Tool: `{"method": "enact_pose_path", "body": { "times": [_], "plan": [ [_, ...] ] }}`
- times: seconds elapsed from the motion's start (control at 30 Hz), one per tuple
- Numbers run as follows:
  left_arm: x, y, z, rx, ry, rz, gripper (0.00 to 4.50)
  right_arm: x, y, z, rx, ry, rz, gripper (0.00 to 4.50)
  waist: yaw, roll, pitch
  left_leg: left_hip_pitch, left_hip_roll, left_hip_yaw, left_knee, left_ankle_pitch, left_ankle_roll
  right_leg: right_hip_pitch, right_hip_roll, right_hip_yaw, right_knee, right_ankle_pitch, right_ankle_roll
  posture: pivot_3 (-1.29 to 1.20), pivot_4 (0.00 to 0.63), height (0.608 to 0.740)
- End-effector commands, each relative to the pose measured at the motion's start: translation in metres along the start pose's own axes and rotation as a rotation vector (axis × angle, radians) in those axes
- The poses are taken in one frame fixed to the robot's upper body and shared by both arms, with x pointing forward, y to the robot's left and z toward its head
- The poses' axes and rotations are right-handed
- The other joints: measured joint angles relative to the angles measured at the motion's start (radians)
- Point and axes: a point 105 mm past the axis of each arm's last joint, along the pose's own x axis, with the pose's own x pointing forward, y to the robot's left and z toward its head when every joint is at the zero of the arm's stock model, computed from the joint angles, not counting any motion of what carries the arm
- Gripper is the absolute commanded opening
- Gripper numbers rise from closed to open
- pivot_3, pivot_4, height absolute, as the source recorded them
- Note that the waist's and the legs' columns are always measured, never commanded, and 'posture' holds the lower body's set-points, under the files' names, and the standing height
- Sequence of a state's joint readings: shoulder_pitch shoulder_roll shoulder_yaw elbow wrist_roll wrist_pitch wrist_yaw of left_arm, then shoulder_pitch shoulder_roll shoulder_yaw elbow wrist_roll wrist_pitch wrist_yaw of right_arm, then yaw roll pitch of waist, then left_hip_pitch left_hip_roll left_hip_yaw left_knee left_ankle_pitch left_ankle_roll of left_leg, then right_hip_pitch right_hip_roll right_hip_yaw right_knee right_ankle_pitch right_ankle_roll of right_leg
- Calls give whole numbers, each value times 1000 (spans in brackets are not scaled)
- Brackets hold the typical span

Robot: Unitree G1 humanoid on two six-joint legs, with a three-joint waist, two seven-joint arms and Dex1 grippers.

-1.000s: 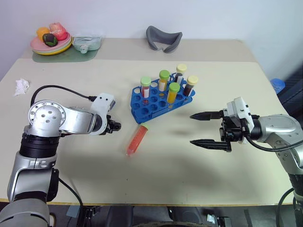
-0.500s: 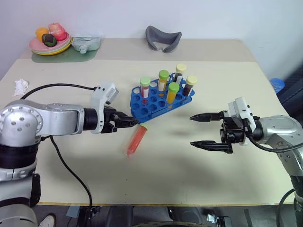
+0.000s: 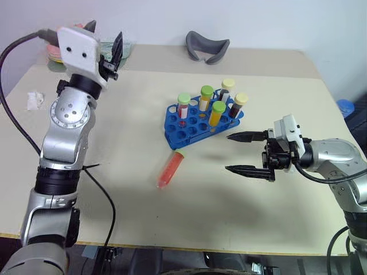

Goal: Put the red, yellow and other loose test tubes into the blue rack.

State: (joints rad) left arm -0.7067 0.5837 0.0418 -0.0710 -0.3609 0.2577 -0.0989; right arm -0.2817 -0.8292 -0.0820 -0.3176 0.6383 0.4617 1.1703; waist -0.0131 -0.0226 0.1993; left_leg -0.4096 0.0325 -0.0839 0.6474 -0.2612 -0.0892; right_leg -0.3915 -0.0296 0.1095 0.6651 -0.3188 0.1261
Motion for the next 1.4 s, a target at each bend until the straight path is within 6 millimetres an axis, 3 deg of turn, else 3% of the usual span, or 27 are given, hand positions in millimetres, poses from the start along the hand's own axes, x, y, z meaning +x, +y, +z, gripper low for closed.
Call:
{"method": "enact_pose_path", "body": {
  "times": [0.03, 0.07, 0.13, 0.17, 0.23, 0.47, 0.53, 0.63, 0.8, 0.9, 1.17, 1.27, 1.4],
  "plan": [
    [0, -5, 13, -264, -5, -104, 2764, -2, 2, 9, -43, -22, -13, 4307, -8, 0, 0, 0, 0, 0, 0, 0, 0, 0, 0, 0, 1, 0, 0, 0, 150, 740],
    [-2, -7, 18, -317, -24, -131, 2764, -2, 2, 9, -42, -23, -15, 4307, -8, 0, 0, 0, 0, 0, 1, 0, 0, 0, 0, 0, 1, 0, 0, 0, 150, 740],
    [-18, -22, 58, -694, -215, -409, 2764, -2, 2, 9, -41, -22, -18, 4307, -8, 0, 0, 0, 0, 0, 2, 0, 0, 0, 0, 0, 2, 0, 0, 0, 150, 740],
    [-27, -19, 74, -808, -318, -501, 2764, -2, 2, 9, -41, -22, -19, 4307, -7, 0, 0, 0, 0, 0, 2, 0, -1, 0, 0, 0, 3, 0, 0, 0, 150, 740],
    [-31, -18, 70, -885, -309, -589, 2764, -2, 1, 10, -41, -24, -21, 4307, -8, 0, 0, 0, 0, 0, 2, 0, -1, 0, 0, 0, 3, 0, 0, 0, 150, 740],
    [-41, -46, 39, -623, -151, -906, 2764, 0, -3, 11, -41, -30, -18, 4307, -8, 1, 0, 2, 0, 0, 2, 1, -1, 2, 1, -1, 3, 0, 0, 0, 150, 740],
    [-40, -56, 26, -441, -121, -971, 2764, 1, -4, 10, -42, -30, -14, 4307, -6, 1, 0, 2, 0, 0, 2, 1, -1, 2, 1, -1, 2, 0, 0, 0, 150, 740],
    [-25, -61, 13, -121, -160, -924, 2764, 3, -5, 8, -46, -31, -11, 4307, -3, 1, 0, 2, 0, -1, 2, 1, -1, 2, 1, -1, 2, 0, 0, 0, 150, 740],
    [-17, -60, 18, -240, -130, -849, 2764, 2, -2, 7, -52, -24, -15, 4307, -6, 1, 0, 1, 0, -1, 2, 1, -1, 1, 1, -1, 1, 0, 0, 0, 150, 740],
    [-42, -60, 19, -389, -12, -902, 2764, -5, 3, 6, -25, -7, -34, 4307, -17, 1, 0, 1, 1, -1, 1, 0, 0, 0, 1, -1, 2, 0, 0, 0, 150, 740],
    [-105, -60, 2, -397, 224, -992, 2764, -20, 21, 0, 55, 39, -76, 4307, -30, 1, 0, 2, 1, -1, 2, 0, -1, 2, 1, -1, 4, 0, 0, 0, 150, 740],
    [-109, -62, -4, -430, 329, -962, 2764, -25, 24, 2, 88, 48, -83, 4307, -28, 1, 0, 3, 1, -1, 3, 0, -1, 3, 1, -1, 4, 0, -1, 0, 150, 740],
    [-106, -73, -26, -281, 606, -852, 2764, -29, 23, 2, 95, 71, -79, 4307, -28, 1, 0, 2, 1, -1, 3, 0, 0, 3, 1, -1, 4, 0, 0, 0, 150, 740]
  ]
}}
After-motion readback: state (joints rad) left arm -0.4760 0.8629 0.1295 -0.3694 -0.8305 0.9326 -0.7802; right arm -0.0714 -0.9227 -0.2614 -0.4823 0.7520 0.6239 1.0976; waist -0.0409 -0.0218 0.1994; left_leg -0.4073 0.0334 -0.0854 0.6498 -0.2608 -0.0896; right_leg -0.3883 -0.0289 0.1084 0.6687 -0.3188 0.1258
